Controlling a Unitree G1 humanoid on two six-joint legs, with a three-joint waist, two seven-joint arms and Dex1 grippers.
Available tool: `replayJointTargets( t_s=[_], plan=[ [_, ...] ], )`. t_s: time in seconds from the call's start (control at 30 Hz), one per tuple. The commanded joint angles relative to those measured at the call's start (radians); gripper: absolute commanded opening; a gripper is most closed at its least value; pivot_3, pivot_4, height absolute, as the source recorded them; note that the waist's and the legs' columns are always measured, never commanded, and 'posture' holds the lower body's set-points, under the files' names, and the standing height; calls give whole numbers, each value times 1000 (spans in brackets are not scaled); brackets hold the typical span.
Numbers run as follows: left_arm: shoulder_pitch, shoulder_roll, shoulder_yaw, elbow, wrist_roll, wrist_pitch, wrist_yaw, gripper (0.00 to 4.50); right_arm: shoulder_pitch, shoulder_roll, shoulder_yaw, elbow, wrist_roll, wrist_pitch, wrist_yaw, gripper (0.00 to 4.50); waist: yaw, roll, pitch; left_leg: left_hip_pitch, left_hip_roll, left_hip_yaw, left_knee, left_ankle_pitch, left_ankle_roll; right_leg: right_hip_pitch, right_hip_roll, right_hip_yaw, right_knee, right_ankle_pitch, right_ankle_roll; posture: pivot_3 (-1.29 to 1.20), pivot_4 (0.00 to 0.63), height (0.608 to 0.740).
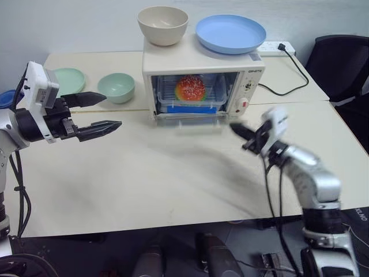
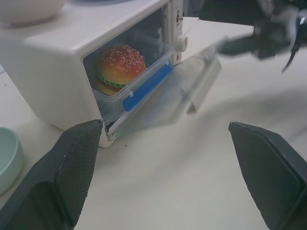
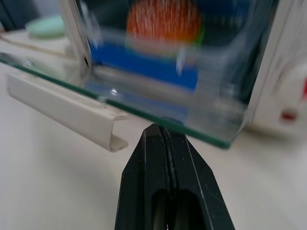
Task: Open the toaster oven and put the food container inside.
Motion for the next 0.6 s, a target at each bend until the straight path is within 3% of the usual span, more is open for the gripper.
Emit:
replayJointTargets(
  t_s=[0.03, 0.17, 0.27, 0.4, 0.6],
  plan=[
    [3, -5, 26, 14, 10, -36, 12, 4483, -38, -67, -72, -23, 86, 70, 36, 0, 3, 0, 0, 0, 0, -1, 0, 0, 0, 0, 0, 0, 0, 0, 0, 0, 150, 740],
    [11, -4, 31, 28, 11, -48, 9, 4483, -16, -183, -91, -14, 107, 107, 126, 0, 6, 0, 0, -1, 0, -1, 0, 0, 0, 0, 0, 1, -1, -1, -1, 0, 150, 740],
    [22, 13, 42, 46, 13, -56, -7, 4500, 22, -269, -123, -18, 170, 171, 215, 515, 6, 0, 0, -2, 0, 0, 0, -1, 0, 0, 0, 0, -2, 0, -1, 0, 150, 740],
    [47, 45, 77, 61, 5, -58, -38, 4500, 71, -377, -186, -25, 267, 247, 334, 1713, 4, 0, 0, -2, 1, 1, 0, -2, 3, 0, 1, 0, -3, 0, 0, 0, 150, 740],
    [101, 90, 138, 54, -2, -55, -74, 4500, 79, -441, -206, -4, 288, 263, 371, 3651, 1, 0, 0, 0, 2, 3, 0, -2, 3, 0, 2, 1, -3, 0, -1, 0, 150, 740]
  ],
)
